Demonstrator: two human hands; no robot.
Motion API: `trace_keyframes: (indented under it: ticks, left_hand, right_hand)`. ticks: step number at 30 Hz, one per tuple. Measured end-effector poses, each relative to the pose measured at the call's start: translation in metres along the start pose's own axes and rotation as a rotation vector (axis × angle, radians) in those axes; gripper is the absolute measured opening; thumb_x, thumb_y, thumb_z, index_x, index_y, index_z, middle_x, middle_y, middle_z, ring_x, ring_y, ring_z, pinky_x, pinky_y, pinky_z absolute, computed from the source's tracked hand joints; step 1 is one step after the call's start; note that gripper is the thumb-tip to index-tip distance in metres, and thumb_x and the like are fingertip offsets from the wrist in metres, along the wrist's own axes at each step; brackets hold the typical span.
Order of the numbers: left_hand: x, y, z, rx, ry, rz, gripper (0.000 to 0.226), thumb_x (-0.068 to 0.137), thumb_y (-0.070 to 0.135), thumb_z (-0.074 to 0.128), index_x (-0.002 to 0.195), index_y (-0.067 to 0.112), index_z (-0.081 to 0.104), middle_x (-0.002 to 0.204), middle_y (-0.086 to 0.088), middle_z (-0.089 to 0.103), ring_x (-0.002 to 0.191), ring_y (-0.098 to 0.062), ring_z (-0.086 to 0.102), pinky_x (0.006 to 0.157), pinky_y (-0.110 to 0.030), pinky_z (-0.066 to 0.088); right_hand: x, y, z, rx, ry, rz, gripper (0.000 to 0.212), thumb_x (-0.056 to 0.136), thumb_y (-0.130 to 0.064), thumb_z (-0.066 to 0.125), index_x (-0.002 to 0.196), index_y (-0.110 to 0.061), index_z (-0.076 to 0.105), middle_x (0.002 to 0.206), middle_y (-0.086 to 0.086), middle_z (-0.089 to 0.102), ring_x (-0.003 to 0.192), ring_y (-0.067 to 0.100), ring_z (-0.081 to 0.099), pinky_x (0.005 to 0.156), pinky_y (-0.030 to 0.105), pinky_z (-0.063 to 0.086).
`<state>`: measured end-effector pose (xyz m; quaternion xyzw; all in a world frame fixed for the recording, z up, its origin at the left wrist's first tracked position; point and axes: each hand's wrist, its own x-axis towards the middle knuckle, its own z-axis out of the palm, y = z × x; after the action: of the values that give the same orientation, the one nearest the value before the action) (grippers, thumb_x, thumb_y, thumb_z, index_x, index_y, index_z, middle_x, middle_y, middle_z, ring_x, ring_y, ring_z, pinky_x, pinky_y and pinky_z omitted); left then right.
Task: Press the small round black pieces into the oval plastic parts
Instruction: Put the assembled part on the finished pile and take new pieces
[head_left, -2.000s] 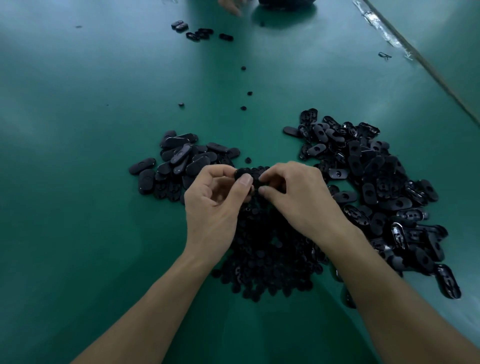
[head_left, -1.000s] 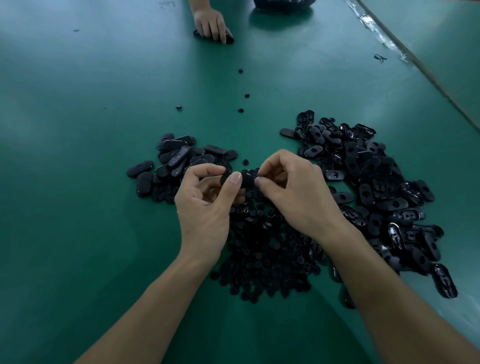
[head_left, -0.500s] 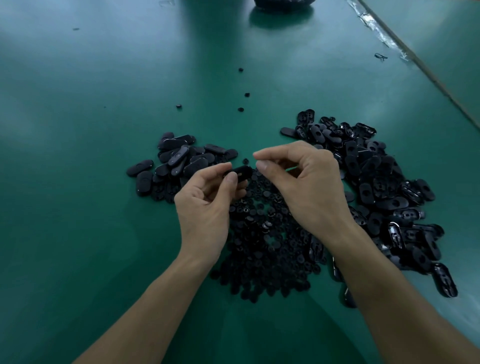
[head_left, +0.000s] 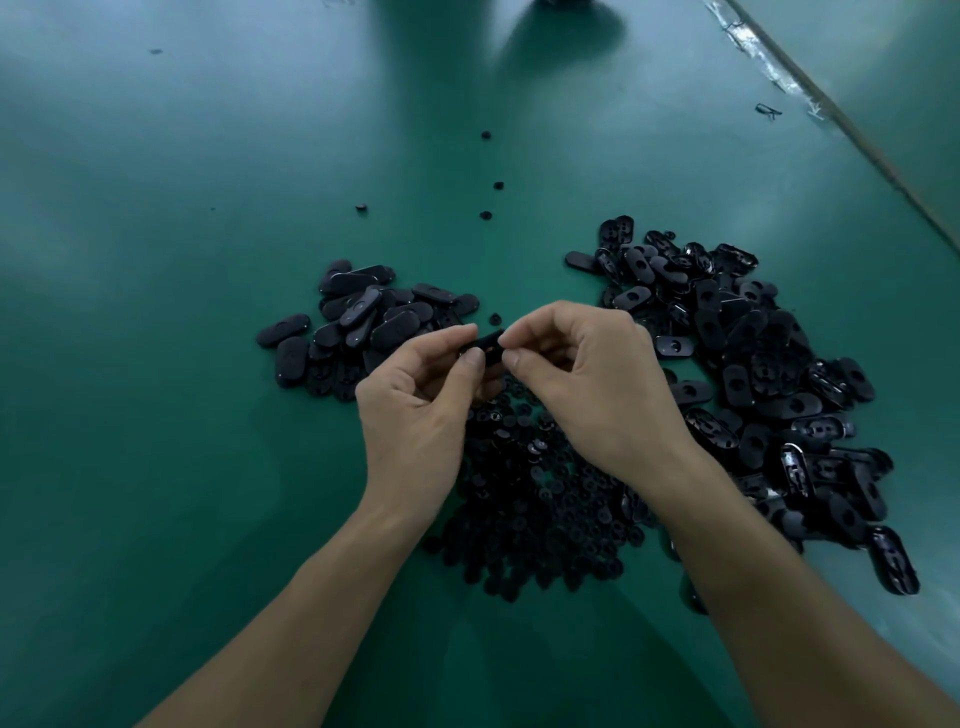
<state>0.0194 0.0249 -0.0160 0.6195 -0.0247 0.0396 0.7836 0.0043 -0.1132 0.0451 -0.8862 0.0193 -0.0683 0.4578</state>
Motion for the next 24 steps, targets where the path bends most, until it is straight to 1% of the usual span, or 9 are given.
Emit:
trace_keyframes:
  ticks: [5,8,12,15,18,21,24]
  left_hand:
    - [0.0,0.001,0.001,0.045,-0.031,0.007,0.022,0.093,0.0,0.067,0.102,0.018,0.074,0.084,0.001,0.078,0.077,-0.013,0.074,0.074,-0.021,0.058]
    - [-0.001,0.003,0.001,0.043,-0.031,0.005,0.023,0.093,-0.003,0.066,0.102,0.018,0.074,0.085,0.0,0.078,0.078,-0.015,0.074,0.075,-0.023,0.058]
    - [-0.001,0.004,0.001,0.049,-0.052,0.001,0.024,0.092,-0.003,0.067,0.101,0.018,0.074,0.087,0.001,0.078,0.08,-0.013,0.074,0.076,-0.02,0.057]
    - [-0.002,0.004,0.001,0.063,-0.085,0.007,0.022,0.091,-0.003,0.069,0.102,0.015,0.074,0.092,0.001,0.078,0.086,-0.013,0.075,0.078,-0.02,0.057]
    - [-0.001,0.003,0.001,0.072,-0.088,0.014,0.02,0.091,-0.002,0.07,0.104,0.012,0.073,0.094,-0.001,0.078,0.089,-0.016,0.075,0.08,-0.023,0.058]
    - [0.0,0.003,0.001,0.063,-0.066,0.014,0.017,0.091,0.001,0.071,0.105,0.01,0.072,0.094,-0.001,0.078,0.088,-0.016,0.075,0.079,-0.022,0.057]
    - [0.0,0.003,0.001,0.059,-0.046,0.015,0.016,0.091,0.005,0.072,0.103,0.016,0.072,0.093,0.002,0.078,0.088,-0.013,0.074,0.078,-0.021,0.057]
  right_hand:
    - [0.001,-0.002,0.004,-0.011,0.005,0.004,0.012,0.091,-0.008,0.07,0.092,-0.02,0.072,0.078,-0.014,0.07,0.072,-0.008,0.066,0.068,0.005,0.048]
    - [0.001,-0.004,0.005,-0.038,0.012,0.003,0.013,0.092,-0.008,0.069,0.093,-0.02,0.072,0.077,-0.014,0.07,0.073,-0.007,0.066,0.068,0.005,0.048]
    - [0.002,-0.005,0.004,-0.083,-0.026,-0.007,0.013,0.093,-0.006,0.066,0.095,-0.018,0.072,0.078,-0.014,0.069,0.076,-0.007,0.065,0.068,0.004,0.047]
    - [0.004,-0.007,0.002,-0.133,-0.053,-0.019,0.013,0.093,-0.007,0.067,0.097,-0.017,0.075,0.083,-0.011,0.07,0.08,-0.002,0.065,0.075,0.009,0.051]
    - [0.003,-0.008,0.003,-0.139,-0.028,-0.009,0.015,0.093,-0.008,0.068,0.099,-0.017,0.077,0.086,-0.008,0.073,0.081,0.001,0.066,0.079,0.013,0.052]
    - [-0.001,-0.012,0.006,-0.138,-0.028,-0.001,0.019,0.096,-0.009,0.064,0.106,-0.017,0.077,0.094,-0.004,0.074,0.085,0.003,0.067,0.081,0.007,0.05]
    - [-0.002,-0.014,0.006,-0.122,-0.057,0.018,0.023,0.098,-0.008,0.06,0.112,-0.016,0.076,0.103,-0.001,0.074,0.09,0.004,0.068,0.08,0.001,0.047]
